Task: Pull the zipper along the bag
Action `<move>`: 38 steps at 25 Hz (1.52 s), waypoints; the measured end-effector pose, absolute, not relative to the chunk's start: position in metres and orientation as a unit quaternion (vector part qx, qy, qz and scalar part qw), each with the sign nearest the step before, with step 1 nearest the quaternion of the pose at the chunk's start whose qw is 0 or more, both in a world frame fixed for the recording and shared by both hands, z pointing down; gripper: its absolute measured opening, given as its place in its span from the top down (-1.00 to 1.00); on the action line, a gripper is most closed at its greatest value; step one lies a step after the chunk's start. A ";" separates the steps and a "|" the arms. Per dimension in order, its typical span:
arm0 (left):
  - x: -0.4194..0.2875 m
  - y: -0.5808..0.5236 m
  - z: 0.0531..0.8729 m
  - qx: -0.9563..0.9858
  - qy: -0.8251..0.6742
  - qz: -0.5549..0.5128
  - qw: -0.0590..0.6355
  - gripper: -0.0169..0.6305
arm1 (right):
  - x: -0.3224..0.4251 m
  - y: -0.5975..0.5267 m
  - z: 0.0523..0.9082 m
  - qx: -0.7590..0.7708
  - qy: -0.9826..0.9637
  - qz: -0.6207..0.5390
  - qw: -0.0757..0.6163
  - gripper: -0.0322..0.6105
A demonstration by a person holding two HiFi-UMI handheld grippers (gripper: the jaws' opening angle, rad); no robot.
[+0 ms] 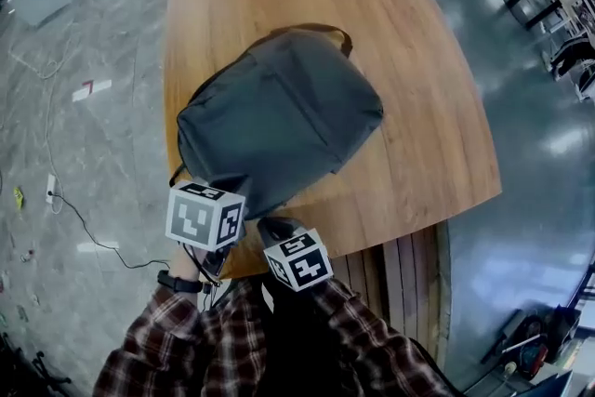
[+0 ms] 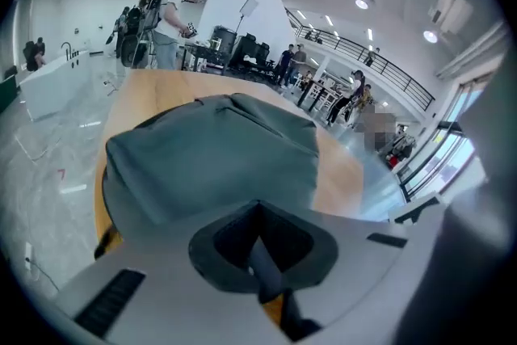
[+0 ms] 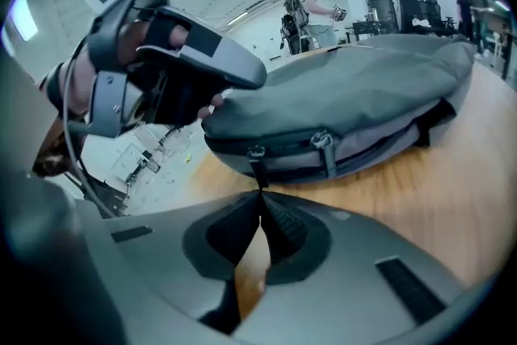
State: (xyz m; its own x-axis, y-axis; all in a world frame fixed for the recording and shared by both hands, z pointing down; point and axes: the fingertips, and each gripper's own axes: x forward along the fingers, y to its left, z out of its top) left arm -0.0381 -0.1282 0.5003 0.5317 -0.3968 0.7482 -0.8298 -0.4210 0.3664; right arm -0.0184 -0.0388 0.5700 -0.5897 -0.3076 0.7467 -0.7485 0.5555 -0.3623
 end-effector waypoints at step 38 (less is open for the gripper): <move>-0.067 -0.106 0.582 0.764 -0.370 0.342 0.402 0.92 | 0.113 -0.127 0.577 0.406 -0.781 0.292 0.375 0.82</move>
